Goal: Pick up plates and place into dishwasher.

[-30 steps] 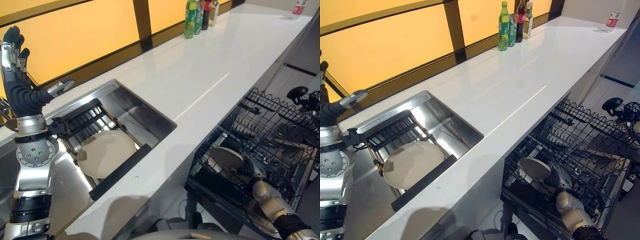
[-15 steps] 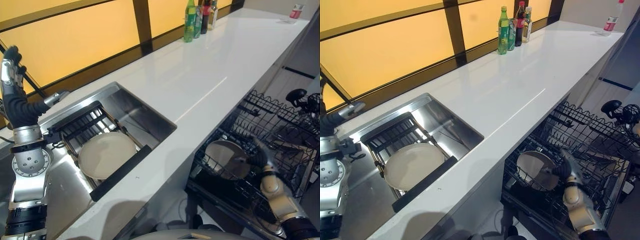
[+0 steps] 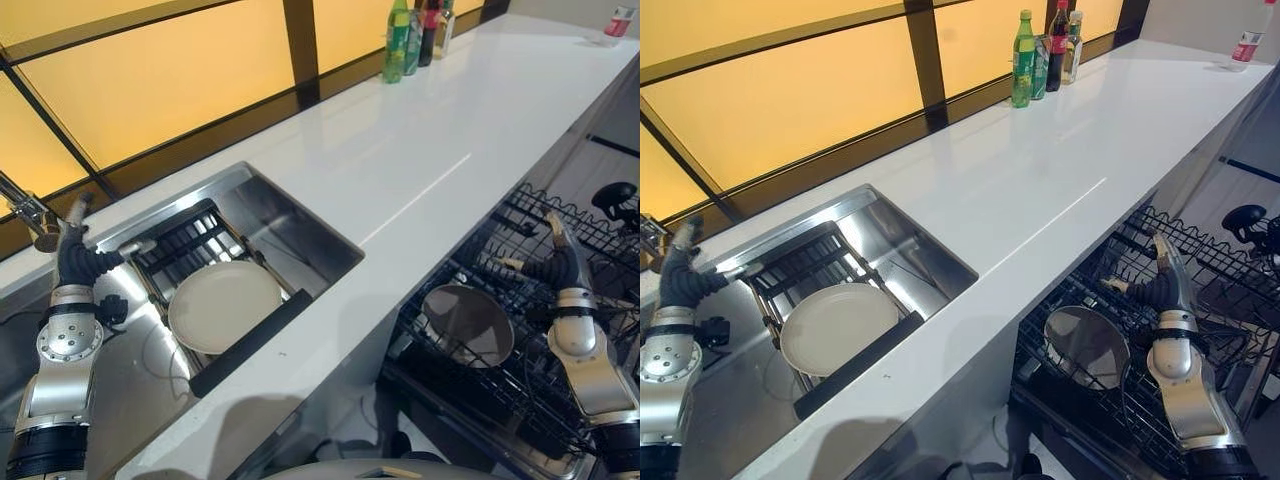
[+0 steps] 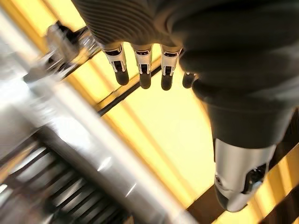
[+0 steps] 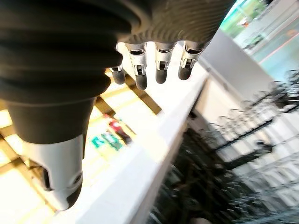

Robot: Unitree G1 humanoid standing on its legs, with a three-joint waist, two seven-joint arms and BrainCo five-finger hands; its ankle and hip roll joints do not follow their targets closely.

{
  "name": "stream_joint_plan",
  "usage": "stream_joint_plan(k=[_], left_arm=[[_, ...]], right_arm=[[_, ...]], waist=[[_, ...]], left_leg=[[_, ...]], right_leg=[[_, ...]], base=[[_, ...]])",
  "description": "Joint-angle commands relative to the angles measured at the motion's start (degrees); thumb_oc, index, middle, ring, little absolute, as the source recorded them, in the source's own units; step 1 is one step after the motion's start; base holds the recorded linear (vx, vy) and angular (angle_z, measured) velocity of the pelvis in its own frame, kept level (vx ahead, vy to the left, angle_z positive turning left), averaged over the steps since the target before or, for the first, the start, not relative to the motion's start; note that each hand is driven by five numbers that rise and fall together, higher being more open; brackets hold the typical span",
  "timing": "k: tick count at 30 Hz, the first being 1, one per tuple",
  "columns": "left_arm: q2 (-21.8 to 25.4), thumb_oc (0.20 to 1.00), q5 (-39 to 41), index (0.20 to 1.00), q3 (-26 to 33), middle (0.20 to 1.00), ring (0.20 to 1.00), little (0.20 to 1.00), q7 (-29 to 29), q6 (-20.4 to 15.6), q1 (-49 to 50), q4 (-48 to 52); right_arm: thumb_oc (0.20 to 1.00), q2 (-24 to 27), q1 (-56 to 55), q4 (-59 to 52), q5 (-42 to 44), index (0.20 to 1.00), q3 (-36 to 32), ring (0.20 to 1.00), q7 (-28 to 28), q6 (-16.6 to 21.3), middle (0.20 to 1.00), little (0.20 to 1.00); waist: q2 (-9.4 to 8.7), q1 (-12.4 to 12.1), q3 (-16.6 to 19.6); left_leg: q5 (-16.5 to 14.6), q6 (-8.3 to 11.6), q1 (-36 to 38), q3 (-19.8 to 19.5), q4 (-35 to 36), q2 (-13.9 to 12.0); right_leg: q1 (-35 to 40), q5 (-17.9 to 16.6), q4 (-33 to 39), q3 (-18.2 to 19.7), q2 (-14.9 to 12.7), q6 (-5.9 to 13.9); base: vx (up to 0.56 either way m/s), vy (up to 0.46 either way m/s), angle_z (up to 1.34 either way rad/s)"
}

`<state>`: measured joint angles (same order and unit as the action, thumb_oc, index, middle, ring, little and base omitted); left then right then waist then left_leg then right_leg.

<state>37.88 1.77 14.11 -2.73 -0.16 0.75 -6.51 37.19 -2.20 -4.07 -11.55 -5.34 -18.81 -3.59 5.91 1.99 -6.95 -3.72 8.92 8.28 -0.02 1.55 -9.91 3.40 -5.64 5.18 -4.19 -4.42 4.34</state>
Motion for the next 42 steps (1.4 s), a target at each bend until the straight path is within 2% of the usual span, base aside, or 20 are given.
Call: stream_joint_plan(k=[1,3,8,13,18,24,27,28,34,39,40,42], left_arm=[[7.1,1.0,-0.3,1.0,-5.6,1.0,1.0,1.0,6.0,1.1,-4.1,-4.3],[8.1,1.0,1.8,1.0,-8.5,1.0,1.0,1.0,8.2,0.7,-5.3,-6.7],[8.9,1.0,4.4,1.0,-12.1,1.0,1.0,1.0,9.2,-2.0,-8.2,-10.1],[8.5,1.0,3.4,1.0,-15.8,1.0,1.0,1.0,6.2,-4.3,-12.2,-12.8],[9.9,1.0,0.9,1.0,-18.9,1.0,1.0,1.0,5.0,-2.8,-15.5,-15.7],[11.1,1.0,-2.1,1.0,-21.8,1.0,1.0,1.0,1.4,-2.7,-21.1,-26.1],[10.8,1.0,-5.9,1.0,-24.1,1.0,1.0,1.0,0.0,-0.9,-24.3,-30.2],[10.8,1.0,-5.9,1.0,-25.1,1.0,1.0,1.0,0.6,1.1,-26.0,-32.6],[11.3,1.0,-9.9,1.0,-28.5,1.0,1.0,1.0,5.7,7.7,-29.5,-43.3],[10.9,1.0,-6.3,1.0,-29.7,1.0,1.0,1.0,17.0,7.1,-29.0,-46.5],[10.3,1.0,-4.3,1.0,-29.9,1.0,1.0,1.0,21.6,5.9,-28.6,-45.4],[10.2,1.0,-1.4,1.0,-30.1,1.0,1.0,1.0,28.3,6.6,-27.7,-42.7]], right_arm=[[1.0,4.2,4.2,-3.4,2.2,1.0,-1.7,1.0,-2.8,2.6,1.0,1.0],[1.0,5.3,4.7,-3.8,3.2,1.0,-1.1,1.0,-3.3,2.2,1.0,1.0],[1.0,6.9,4.9,-3.8,3.8,1.0,0.0,1.0,-3.3,2.2,1.0,1.0],[1.0,8.6,6.5,-3.0,5.6,1.0,1.2,1.0,-4.3,2.4,1.0,1.0],[1.0,10.3,9.5,-1.7,6.7,1.0,2.6,1.0,-4.8,2.3,1.0,1.0],[1.0,12.9,11.1,-1.0,8.6,1.0,3.3,1.0,-4.1,3.4,1.0,1.0],[1.0,13.7,12.5,-0.2,8.9,1.0,3.7,1.0,-3.8,4.3,1.0,1.0],[1.0,14.2,13.8,0.0,9.0,1.0,4.3,1.0,-4.0,4.3,1.0,1.0],[1.0,15.2,17.2,0.2,8.7,1.0,6.1,1.0,-3.7,3.6,1.0,1.0],[1.0,15.8,17.7,-0.5,9.3,1.0,6.6,1.0,-3.2,3.2,1.0,1.0],[1.0,15.8,17.8,-0.8,9.1,1.0,6.6,1.0,-3.0,2.9,1.0,1.0],[1.0,15.9,17.4,-1.0,8.7,1.0,6.2,1.0,-2.6,2.9,1.0,1.0]], waist=[[-2.5,-0.6,2.5],[-2.18,-0.3,2.1],[-1.92,0.4,1.5],[-1.75,1.7,-0.5],[-1.41,3.1,-2.8],[-1.17,5.8,-5.2],[-0.9,6.9,-6.2],[-0.76,7.3,-7.0],[-0.55,8.7,-8.5],[-0.43,9.2,-8.7],[-0.2,9.1,-8.6],[0.37,8.8,-8.5]], left_leg=[[4.4,-0.95,-7.6,0.0,-2.0,-0.7],[4.4,-1.07,-7.8,-0.1,-2.1,-0.4],[4.2,-1.36,-8.0,0.3,-2.3,0.3],[4.0,-1.76,-9.4,0.6,-3.0,1.0],[3.4,-2.17,-9.9,1.3,-3.2,2.0],[3.3,-2.77,-10.4,3.1,-3.4,3.1],[3.2,-2.88,-11.0,3.6,-3.9,3.6],[3.3,-2.99,-11.5,3.8,-4.0,3.9],[3.3,-3.41,-11.9,4.6,-4.0,4.7],[3.1,-3.53,-11.5,5.1,-4.0,5.0],[3.0,-3.56,-11.3,5.1,-3.9,5.0],[2.9,-3.62,-11.1,5.1,-3.9,5.2]], right_leg=[[-0.5,9.9,-8.7,-0.2,-4.7,3.31],[-0.9,10.0,-9.3,-0.3,-4.9,3.41],[-1.6,10.0,-9.8,0.2,-5.5,3.84],[-4.2,9.8,-11.4,1.6,-6.2,4.35],[-5.9,9.9,-12.4,3.1,-6.9,4.92],[-7.6,9.8,-13.5,5.3,-7.7,5.58],[-8.8,9.8,-14.2,6.3,-8.0,5.68],[-9.4,9.7,-14.5,6.6,-8.2,5.7],[-10.4,9.3,-14.7,7.4,-8.9,5.87],[-10.3,9.5,-14.8,7.4,-9.2,5.84],[-10.2,9.6,-14.9,7.2,-9.3,5.83],[-9.7,9.7,-14.7,6.8,-9.4,5.76]], base=[[0.05,0.106,0.1],[0.06,0.119,0.07],[0.09,0.093,0.06],[0.03,0.085,0.0],[0.01,0.085,-0.05],[0.03,0.115,-0.11],[-0.02,0.13,-0.13],[-0.06,0.112,-0.12],[-0.03,0.079,-0.1],[0.0,0.036,-0.02],[0.0,0.034,0.0],[0.0,0.018,0.01]])
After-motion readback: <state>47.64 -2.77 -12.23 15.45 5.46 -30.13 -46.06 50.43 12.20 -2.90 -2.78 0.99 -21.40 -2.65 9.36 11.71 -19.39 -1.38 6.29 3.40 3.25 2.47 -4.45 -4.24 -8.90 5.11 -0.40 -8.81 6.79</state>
